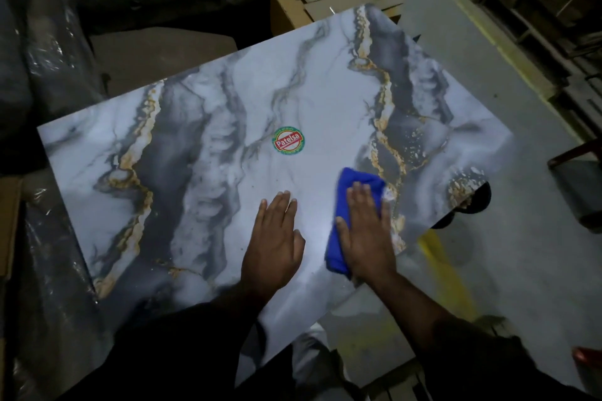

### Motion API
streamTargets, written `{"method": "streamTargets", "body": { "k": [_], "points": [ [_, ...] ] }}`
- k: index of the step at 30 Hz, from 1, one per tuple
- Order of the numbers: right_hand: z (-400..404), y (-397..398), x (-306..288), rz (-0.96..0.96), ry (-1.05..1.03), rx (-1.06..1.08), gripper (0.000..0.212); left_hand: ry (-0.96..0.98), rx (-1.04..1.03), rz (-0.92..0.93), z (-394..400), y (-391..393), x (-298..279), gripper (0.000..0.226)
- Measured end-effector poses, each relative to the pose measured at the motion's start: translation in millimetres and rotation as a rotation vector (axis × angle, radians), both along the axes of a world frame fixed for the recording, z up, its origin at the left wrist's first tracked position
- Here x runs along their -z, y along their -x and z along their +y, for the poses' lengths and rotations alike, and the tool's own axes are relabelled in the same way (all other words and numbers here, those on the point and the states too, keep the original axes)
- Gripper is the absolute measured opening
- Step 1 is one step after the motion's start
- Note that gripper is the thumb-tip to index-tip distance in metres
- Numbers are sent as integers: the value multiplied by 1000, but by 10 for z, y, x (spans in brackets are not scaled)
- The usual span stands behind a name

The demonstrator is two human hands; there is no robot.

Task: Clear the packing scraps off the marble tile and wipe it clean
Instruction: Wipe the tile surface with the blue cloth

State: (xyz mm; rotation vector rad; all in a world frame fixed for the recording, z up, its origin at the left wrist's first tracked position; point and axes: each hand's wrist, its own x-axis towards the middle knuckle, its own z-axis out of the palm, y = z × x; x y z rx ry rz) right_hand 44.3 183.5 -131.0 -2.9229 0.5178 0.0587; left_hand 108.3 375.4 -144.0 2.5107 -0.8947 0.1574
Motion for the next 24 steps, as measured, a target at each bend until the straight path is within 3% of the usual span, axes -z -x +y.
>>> {"method": "streamTargets", "body": {
  "k": [4, 10, 15, 18, 20, 24],
  "points": [
    [-90, -339, 12, 42, 87, 244, 73, -57, -47, 5, -36, -7, -17, 53],
    [56, -1348, -53, 44, 44, 237, 77, -64, -73, 24, -53, -21, -1, 52],
    [211, -1775, -60, 35, 33, -149, 72, -6, -162, 9, -78, -126, -35, 44],
    [23, -1518, -110, -8, -106, -443, 68, -9, -281, 7, -170, -472, -131, 41],
    [-150, -1211, -92, -24, -85, -521, 69, -66, -342, 21, -200, -772, -165, 48],
    [-481, -887, -79, 2, 76, -164, 74, -161, -282, 58, -217, -1315, -142, 60]
  ]
}}
